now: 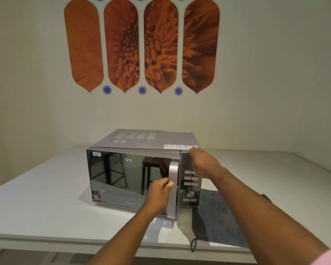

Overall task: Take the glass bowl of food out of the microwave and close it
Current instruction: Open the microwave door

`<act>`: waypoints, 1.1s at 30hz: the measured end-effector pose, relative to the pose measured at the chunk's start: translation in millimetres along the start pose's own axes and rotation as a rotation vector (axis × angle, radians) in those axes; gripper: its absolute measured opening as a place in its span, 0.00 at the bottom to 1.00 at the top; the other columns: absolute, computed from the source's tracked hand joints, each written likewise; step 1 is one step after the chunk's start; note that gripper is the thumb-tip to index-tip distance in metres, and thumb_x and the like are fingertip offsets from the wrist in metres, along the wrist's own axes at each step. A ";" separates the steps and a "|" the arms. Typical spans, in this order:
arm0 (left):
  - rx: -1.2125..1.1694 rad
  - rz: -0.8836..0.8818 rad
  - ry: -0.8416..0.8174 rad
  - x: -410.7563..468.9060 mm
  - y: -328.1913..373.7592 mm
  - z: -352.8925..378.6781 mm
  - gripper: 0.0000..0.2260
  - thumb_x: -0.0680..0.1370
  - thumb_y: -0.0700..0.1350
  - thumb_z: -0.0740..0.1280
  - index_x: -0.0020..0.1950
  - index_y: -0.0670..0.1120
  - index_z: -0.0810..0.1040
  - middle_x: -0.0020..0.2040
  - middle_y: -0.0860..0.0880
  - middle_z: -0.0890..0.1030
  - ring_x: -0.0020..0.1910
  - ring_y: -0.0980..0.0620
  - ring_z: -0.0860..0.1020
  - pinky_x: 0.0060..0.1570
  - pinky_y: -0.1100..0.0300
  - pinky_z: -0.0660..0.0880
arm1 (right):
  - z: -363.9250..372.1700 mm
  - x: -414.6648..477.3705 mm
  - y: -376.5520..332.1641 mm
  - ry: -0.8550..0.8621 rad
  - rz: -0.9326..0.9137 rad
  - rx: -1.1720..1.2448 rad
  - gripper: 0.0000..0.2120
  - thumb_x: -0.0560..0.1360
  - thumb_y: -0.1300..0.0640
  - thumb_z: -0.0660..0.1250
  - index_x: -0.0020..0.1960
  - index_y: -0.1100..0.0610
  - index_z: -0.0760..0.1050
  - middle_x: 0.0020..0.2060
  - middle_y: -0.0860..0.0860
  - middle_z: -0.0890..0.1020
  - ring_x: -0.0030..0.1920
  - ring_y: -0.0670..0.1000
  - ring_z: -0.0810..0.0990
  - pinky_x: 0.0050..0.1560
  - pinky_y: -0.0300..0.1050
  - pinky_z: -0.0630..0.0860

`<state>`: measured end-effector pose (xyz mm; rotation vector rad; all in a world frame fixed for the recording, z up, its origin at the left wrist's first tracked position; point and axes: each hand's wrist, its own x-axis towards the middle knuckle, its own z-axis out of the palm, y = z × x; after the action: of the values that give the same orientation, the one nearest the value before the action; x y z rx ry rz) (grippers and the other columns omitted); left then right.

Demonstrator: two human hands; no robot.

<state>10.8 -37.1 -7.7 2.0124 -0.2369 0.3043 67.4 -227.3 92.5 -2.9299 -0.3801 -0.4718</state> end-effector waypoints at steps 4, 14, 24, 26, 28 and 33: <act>0.104 0.142 0.030 -25.0 0.8 -42.7 0.12 0.81 0.49 0.68 0.40 0.53 0.86 0.36 0.57 0.86 0.38 0.57 0.84 0.40 0.55 0.82 | -1.2 -1.6 -1.2 -0.008 0.003 0.003 0.23 0.79 0.61 0.61 0.74 0.63 0.68 0.72 0.61 0.74 0.71 0.61 0.73 0.72 0.55 0.70; 0.538 0.282 0.505 3.0 53.5 -149.2 0.13 0.80 0.53 0.64 0.49 0.48 0.86 0.48 0.49 0.86 0.45 0.49 0.82 0.51 0.47 0.83 | 3.7 -2.6 -3.3 0.044 0.024 0.047 0.20 0.80 0.57 0.64 0.71 0.60 0.70 0.67 0.59 0.77 0.65 0.60 0.76 0.65 0.55 0.74; 1.053 0.066 0.284 -2.2 64.7 -167.1 0.34 0.83 0.67 0.48 0.34 0.50 0.83 0.38 0.48 0.84 0.44 0.49 0.80 0.71 0.41 0.68 | 6.2 -7.2 -4.8 0.070 0.013 0.062 0.21 0.81 0.56 0.62 0.72 0.60 0.70 0.68 0.59 0.76 0.67 0.59 0.75 0.70 0.56 0.72; 1.091 0.049 0.265 -6.6 67.2 -170.9 0.36 0.83 0.68 0.45 0.29 0.51 0.79 0.37 0.48 0.84 0.45 0.49 0.81 0.71 0.41 0.67 | 6.0 -8.2 -4.6 0.069 0.004 0.063 0.21 0.80 0.56 0.62 0.72 0.61 0.70 0.68 0.59 0.76 0.68 0.60 0.75 0.70 0.56 0.72; 1.126 0.036 0.244 -9.9 70.2 -173.8 0.38 0.82 0.69 0.43 0.27 0.50 0.78 0.34 0.49 0.82 0.43 0.49 0.80 0.70 0.42 0.65 | 5.9 -9.0 -4.6 0.070 0.004 0.068 0.22 0.80 0.56 0.62 0.72 0.61 0.70 0.68 0.59 0.76 0.67 0.60 0.75 0.69 0.56 0.73; 1.204 -0.020 0.214 -15.8 73.3 -180.9 0.39 0.80 0.72 0.40 0.28 0.47 0.74 0.30 0.50 0.76 0.37 0.51 0.76 0.69 0.39 0.65 | 6.0 -11.4 -5.1 0.075 -0.006 0.064 0.23 0.79 0.54 0.62 0.72 0.61 0.70 0.68 0.59 0.76 0.66 0.60 0.75 0.68 0.56 0.74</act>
<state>-46.0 93.4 126.8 3.1195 0.1647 0.7698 57.2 -223.8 83.7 -2.8410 -0.3866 -0.5575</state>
